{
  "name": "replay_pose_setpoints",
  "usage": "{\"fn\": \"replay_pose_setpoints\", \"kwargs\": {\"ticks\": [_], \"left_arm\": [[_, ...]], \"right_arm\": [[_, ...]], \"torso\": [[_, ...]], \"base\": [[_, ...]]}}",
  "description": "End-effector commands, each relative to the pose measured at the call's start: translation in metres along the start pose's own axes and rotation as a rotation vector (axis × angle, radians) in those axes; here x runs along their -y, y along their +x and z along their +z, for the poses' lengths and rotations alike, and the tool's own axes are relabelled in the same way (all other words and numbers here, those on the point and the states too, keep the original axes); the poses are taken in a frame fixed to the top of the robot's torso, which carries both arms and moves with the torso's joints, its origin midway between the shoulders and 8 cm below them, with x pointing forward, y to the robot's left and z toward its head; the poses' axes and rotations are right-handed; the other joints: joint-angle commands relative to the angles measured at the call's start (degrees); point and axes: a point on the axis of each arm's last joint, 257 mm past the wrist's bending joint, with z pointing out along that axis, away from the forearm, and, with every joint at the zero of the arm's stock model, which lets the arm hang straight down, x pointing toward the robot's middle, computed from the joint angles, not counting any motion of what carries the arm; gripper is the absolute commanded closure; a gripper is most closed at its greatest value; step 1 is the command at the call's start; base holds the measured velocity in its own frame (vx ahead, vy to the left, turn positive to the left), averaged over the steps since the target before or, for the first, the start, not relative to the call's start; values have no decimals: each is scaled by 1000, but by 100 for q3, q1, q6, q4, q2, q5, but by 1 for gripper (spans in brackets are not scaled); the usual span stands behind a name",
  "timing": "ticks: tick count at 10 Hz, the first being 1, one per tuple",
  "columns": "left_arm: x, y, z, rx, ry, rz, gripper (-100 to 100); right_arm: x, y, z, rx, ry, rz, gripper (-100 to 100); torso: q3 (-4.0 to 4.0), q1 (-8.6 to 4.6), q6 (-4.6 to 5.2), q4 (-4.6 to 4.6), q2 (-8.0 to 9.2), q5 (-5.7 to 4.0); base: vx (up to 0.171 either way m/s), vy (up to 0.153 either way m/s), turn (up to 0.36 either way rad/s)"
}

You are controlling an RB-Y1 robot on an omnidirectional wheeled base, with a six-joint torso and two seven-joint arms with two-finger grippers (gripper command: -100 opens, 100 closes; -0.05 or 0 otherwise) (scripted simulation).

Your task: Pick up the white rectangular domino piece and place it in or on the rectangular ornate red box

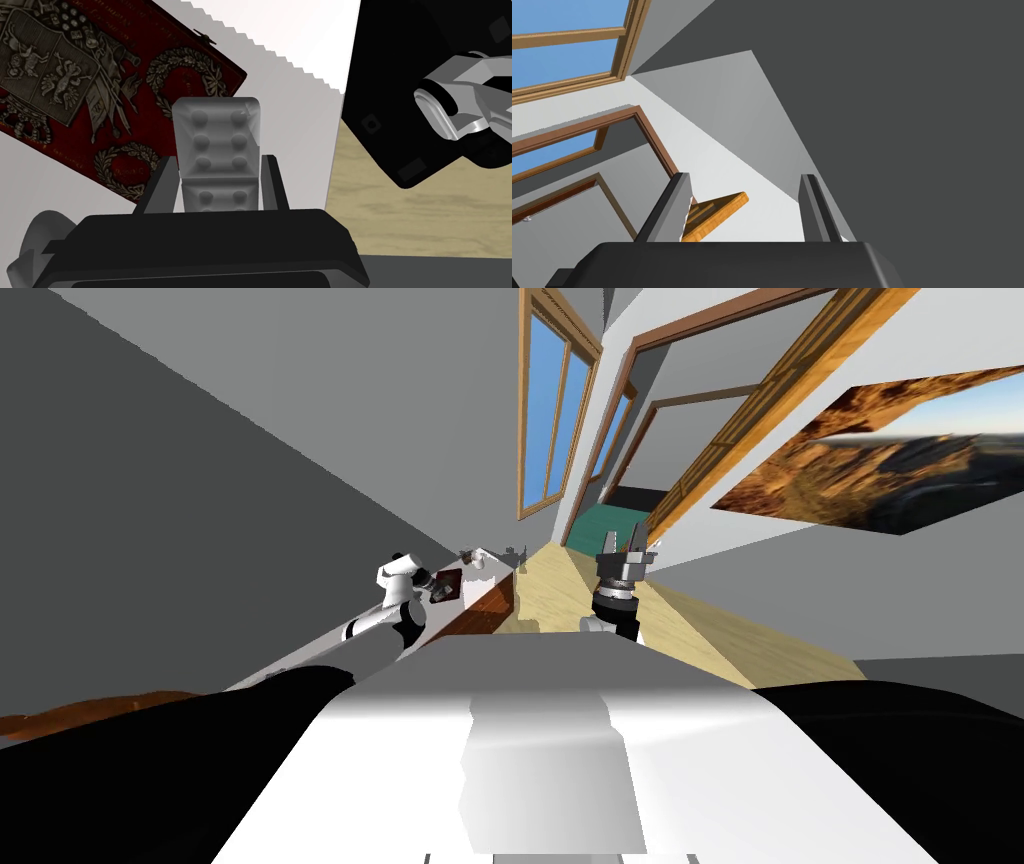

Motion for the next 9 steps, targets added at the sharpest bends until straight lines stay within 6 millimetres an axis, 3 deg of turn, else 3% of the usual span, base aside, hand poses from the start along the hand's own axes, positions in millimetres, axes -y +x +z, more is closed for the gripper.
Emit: {"fn": "replay_pose_setpoints", "kwargs": {"ticks": [1, 6, 7, 9], "left_arm": [[8, -19, -6, 6, -2, -39, 100], [27, -90, -23, 51, -10, -146, 100], [27, -90, -23, 51, -10, -146, 100], [30, -121, -29, 77, -13, -181, 100]], "right_arm": [[0, 0, 0, 0, 0, 0, 0], [0, 0, 0, 0, 0, 0, 0], [0, 0, 0, 0, 0, 0, 0], [0, 0, 0, 0, 0, 0, 0]], "torso": [[0, 0, 0, 0, 0, 0], [-4, 16, -8, -4, -5, 4], [-5, 20, -9, -6, -5, 7], [4, 21, -13, -2, 11, 4]], "base": [[80, -37, -208], [89, -17, -206], [57, 2, -76], [55, 1, -150]]}}
